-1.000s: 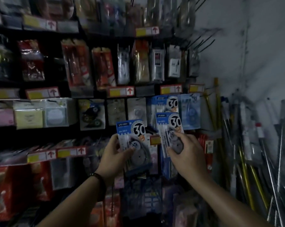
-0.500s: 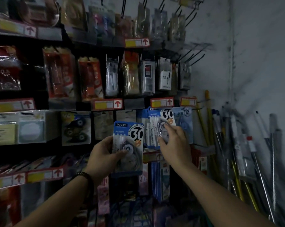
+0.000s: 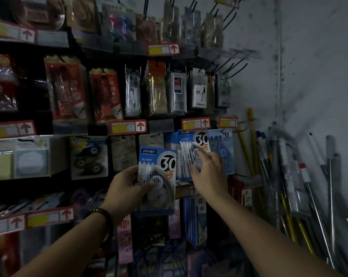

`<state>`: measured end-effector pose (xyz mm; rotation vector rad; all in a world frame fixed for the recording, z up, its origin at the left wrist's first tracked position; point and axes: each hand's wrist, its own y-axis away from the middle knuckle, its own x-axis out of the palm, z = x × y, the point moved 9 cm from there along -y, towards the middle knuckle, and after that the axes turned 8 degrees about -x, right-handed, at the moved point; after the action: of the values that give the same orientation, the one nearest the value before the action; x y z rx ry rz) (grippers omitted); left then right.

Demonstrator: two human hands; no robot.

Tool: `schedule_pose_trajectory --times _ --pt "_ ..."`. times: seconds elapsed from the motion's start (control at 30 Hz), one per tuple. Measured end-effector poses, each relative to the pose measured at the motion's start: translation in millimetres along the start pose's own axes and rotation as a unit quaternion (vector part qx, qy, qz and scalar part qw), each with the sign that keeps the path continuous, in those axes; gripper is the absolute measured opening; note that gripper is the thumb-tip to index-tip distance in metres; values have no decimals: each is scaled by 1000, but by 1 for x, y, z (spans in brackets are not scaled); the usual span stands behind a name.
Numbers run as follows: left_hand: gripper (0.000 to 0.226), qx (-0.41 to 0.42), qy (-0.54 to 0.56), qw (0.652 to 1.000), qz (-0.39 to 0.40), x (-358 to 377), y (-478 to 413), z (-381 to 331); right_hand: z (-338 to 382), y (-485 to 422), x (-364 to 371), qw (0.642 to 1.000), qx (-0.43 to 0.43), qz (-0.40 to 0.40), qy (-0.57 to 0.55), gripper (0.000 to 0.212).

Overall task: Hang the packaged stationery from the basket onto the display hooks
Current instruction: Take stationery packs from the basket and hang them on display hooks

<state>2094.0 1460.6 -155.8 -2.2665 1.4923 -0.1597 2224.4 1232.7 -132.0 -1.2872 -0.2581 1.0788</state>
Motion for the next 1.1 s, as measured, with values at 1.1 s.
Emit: schedule_pose_trajectory --times 1.1 --pt "28 -13 6 999 -38 14 -7 -4 41 20 -16 993 -104 -13 -55 33"
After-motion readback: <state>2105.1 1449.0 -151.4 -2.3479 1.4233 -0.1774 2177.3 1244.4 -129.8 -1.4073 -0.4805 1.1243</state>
